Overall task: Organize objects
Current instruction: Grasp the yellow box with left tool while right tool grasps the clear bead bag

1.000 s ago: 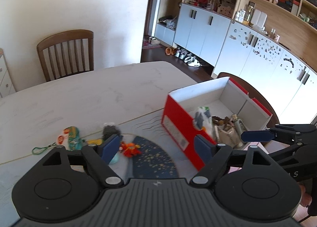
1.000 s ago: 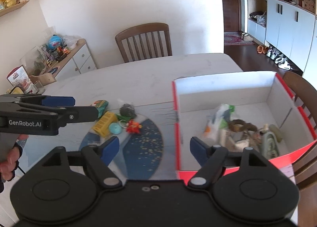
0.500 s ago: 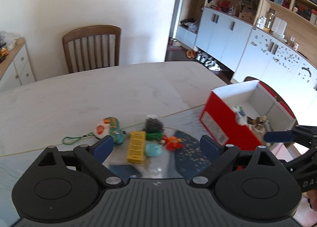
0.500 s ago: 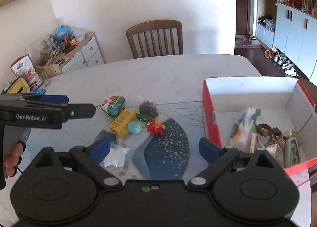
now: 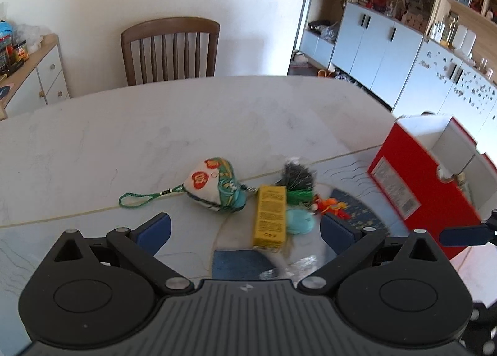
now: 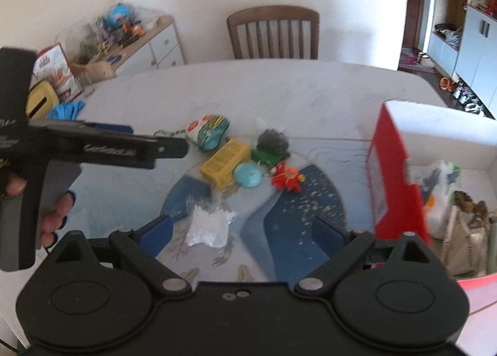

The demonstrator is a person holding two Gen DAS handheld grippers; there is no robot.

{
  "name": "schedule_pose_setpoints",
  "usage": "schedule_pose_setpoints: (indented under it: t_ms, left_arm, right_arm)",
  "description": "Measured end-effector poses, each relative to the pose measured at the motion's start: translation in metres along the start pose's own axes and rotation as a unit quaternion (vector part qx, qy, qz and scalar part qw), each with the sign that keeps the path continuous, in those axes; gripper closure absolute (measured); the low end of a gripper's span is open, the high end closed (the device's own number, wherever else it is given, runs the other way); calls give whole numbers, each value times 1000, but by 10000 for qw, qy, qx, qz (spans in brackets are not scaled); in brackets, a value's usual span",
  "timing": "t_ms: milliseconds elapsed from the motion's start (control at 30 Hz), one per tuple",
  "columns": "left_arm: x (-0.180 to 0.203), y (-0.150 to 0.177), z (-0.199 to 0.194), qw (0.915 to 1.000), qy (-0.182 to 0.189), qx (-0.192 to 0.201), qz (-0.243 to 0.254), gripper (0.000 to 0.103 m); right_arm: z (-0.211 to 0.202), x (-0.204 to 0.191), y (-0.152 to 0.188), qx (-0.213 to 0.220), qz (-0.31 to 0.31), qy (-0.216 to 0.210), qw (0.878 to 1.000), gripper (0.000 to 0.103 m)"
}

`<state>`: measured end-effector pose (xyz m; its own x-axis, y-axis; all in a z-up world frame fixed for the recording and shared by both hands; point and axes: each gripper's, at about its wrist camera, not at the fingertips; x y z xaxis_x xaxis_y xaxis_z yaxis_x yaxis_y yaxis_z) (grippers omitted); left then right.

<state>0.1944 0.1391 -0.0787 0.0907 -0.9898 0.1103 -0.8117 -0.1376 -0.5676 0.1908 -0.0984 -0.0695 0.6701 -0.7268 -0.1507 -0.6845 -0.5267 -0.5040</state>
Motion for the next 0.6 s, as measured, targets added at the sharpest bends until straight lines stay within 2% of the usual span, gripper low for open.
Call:
schedule_pose_setpoints:
  t_ms: [100,400,600]
  left_arm:
    - [1,0,18,9997,-153,-102,175,0]
    - [10,-1,59,9980,-235,-368,460,0]
    - [13,1,78,9966,-356,-465,587,0]
  right_arm:
    - [15,-7,1,-97,-85,-7,9999,8]
    - [53,-24,3,-409,-401,73,9983,12]
    - [71,-28,0,-545,-514,103,9971,18]
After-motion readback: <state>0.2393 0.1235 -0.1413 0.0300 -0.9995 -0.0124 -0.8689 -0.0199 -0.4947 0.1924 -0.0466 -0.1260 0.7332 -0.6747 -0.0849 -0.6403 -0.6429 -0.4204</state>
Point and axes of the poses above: each gripper's, at about its wrist camera, not at the fingertips, and z roughly the way its jaws point, x to its right, y to its underside, and after that the axes turned 9 degrees about -x, right-handed
